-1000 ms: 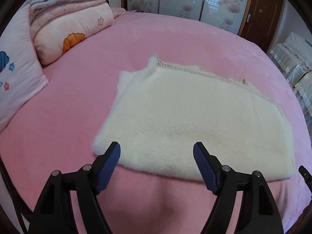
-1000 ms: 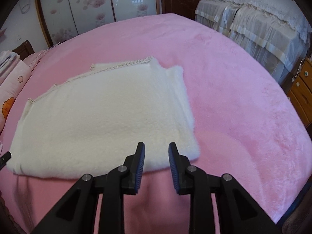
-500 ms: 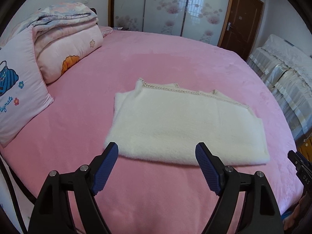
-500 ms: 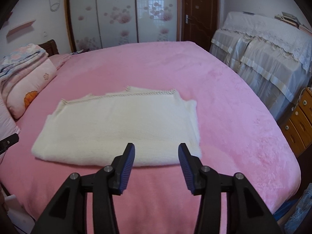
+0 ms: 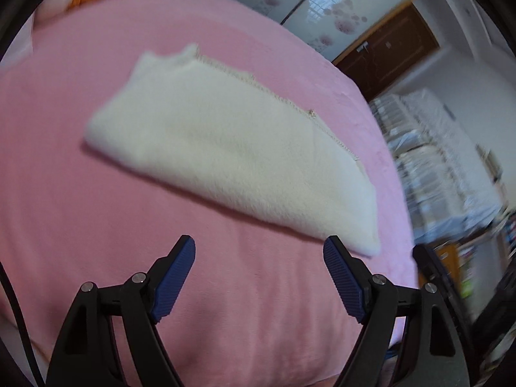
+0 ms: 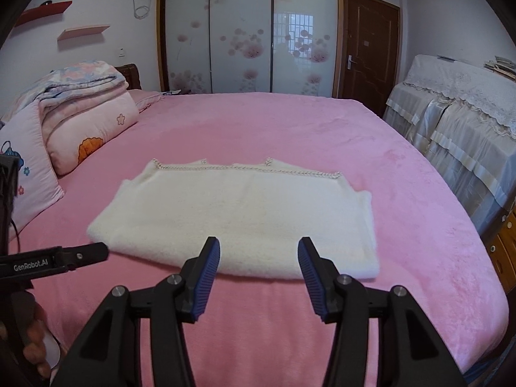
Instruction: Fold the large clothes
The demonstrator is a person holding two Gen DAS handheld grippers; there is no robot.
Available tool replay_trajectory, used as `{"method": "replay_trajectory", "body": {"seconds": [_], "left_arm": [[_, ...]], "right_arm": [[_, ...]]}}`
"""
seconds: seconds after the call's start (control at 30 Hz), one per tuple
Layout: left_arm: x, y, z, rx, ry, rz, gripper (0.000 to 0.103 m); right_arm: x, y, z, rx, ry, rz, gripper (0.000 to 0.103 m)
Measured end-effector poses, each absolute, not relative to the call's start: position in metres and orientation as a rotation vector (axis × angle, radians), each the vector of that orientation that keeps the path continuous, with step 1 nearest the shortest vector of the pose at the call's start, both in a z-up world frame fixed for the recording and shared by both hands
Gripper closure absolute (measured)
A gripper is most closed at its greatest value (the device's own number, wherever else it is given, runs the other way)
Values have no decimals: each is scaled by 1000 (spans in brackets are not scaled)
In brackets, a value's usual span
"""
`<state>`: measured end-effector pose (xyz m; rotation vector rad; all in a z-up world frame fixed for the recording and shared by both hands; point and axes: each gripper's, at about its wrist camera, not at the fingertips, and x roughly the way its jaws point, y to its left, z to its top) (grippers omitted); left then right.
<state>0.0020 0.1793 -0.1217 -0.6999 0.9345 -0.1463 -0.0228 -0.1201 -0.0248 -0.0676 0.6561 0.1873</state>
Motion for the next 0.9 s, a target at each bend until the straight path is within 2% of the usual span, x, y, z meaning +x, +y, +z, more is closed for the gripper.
{"method": "replay_trajectory", "body": {"seconds": [0.17,0.4,0.77,0.8,0.83,0.87,0.9], "left_arm": [[16,195,-177,-856,899,-164,23],[49,222,-223,-980,807,-135,23],[120,237,-227,-967,684,-73,26],[126,238,-223,-963,680,-60,28],[129,238,-220,-952,671,-39,36],[130,239,-216,-935,671,-17,52],[132,236,-212,-896,675,20,62]], "right_arm": [[-5,-105,-55,-75,721,207,52],[22,-89,-86,-88,783,219,52],[56,-80,-110,-91,817,202,52],[59,-79,-111,-91,817,201,52],[63,-79,-111,-92,814,199,52],[67,-79,-111,-99,806,195,52],[71,-79,-110,-106,799,194,53]]}}
